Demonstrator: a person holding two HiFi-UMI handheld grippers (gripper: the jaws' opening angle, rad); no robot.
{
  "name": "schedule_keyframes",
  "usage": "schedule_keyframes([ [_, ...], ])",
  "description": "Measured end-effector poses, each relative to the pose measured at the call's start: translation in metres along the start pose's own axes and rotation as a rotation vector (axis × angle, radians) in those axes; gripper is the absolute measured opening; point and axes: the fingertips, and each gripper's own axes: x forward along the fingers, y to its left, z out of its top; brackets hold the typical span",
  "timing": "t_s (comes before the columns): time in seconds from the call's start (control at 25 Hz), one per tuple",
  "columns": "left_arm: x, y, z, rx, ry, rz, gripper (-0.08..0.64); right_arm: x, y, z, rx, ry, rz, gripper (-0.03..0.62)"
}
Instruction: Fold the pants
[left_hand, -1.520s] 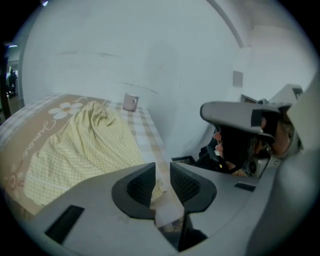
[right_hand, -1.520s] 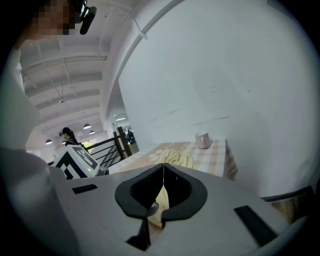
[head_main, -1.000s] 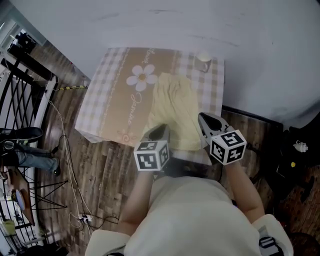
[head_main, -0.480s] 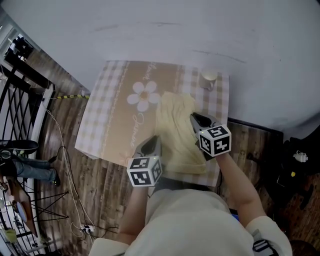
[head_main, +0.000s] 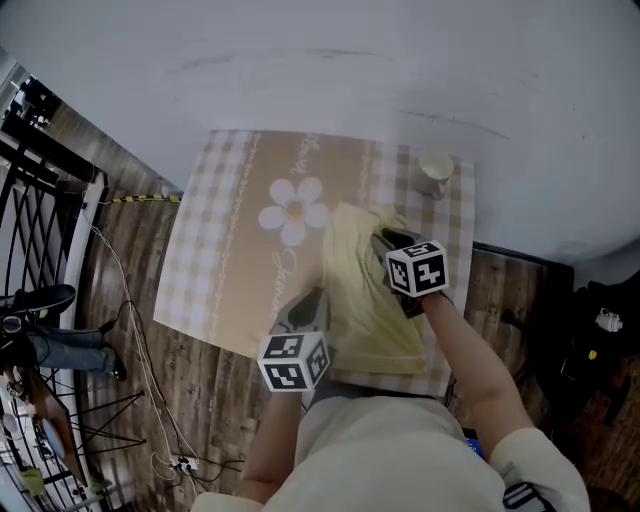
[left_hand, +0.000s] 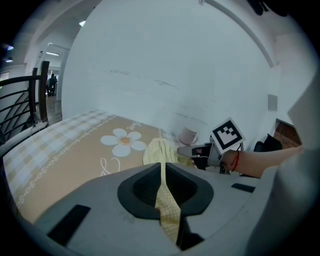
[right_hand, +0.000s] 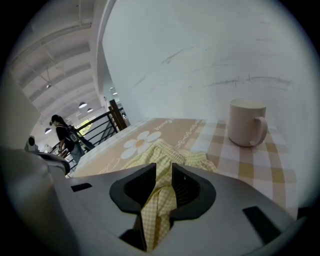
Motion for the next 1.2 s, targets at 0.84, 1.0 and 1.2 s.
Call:
schedule_keyframes([
  [0.84, 0.025, -0.003, 0.001, 0.011, 0.035, -0.042, 0.028, 0.016, -0.009, -0.004, -0.048, 0.110, 0.001, 0.012],
  [1.0, 0.029, 0.000, 0.005, 0.029, 0.028, -0.029, 0.028, -0.002, -0.011, 0.013, -0.065, 0.074, 0.022, 0.011],
  [1.2, 0.042, 0.007, 0.023, 0.090, 0.019, -0.012, 0.028, -0.021, -0.021, 0.035, -0.104, 0.059, 0.028, 0.011],
])
